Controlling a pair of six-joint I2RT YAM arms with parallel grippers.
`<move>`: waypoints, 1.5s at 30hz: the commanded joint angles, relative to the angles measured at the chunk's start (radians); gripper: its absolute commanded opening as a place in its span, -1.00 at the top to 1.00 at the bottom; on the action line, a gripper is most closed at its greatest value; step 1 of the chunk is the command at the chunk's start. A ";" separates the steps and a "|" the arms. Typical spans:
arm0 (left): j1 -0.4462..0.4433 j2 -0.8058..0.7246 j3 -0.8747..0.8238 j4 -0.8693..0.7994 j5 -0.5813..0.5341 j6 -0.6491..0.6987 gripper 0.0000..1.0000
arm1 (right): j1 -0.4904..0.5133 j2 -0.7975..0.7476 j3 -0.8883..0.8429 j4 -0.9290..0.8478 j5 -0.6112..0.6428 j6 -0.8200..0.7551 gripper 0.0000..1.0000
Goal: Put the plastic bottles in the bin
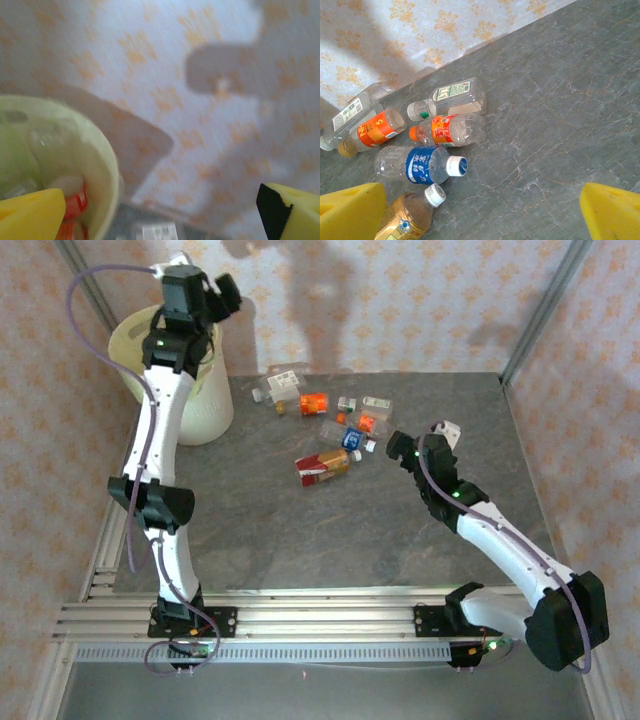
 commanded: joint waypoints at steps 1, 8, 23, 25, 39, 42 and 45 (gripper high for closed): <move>-0.087 -0.055 -0.165 -0.038 0.013 0.089 -1.00 | -0.006 -0.032 0.009 -0.010 0.017 -0.014 -0.99; -0.250 -0.147 -0.447 -0.093 0.070 0.184 -1.00 | -0.008 -0.051 -0.025 0.020 0.013 -0.039 -0.99; -0.533 0.083 -0.548 -0.327 0.165 0.584 -1.00 | -0.008 -0.053 -0.022 0.014 0.026 -0.052 -0.99; -0.540 0.126 -0.531 -0.334 0.116 0.599 -1.00 | -0.008 -0.052 -0.023 0.014 0.027 -0.050 -1.00; -0.521 0.288 -0.446 -0.306 0.029 0.631 -1.00 | -0.009 -0.083 -0.036 -0.007 0.049 -0.053 -1.00; -0.507 0.301 -0.447 -0.304 0.038 0.630 -1.00 | -0.007 -0.089 -0.042 -0.008 0.053 -0.053 -1.00; -0.492 0.310 -0.452 -0.299 0.056 0.633 -1.00 | -0.007 -0.094 -0.042 -0.009 0.055 -0.054 -1.00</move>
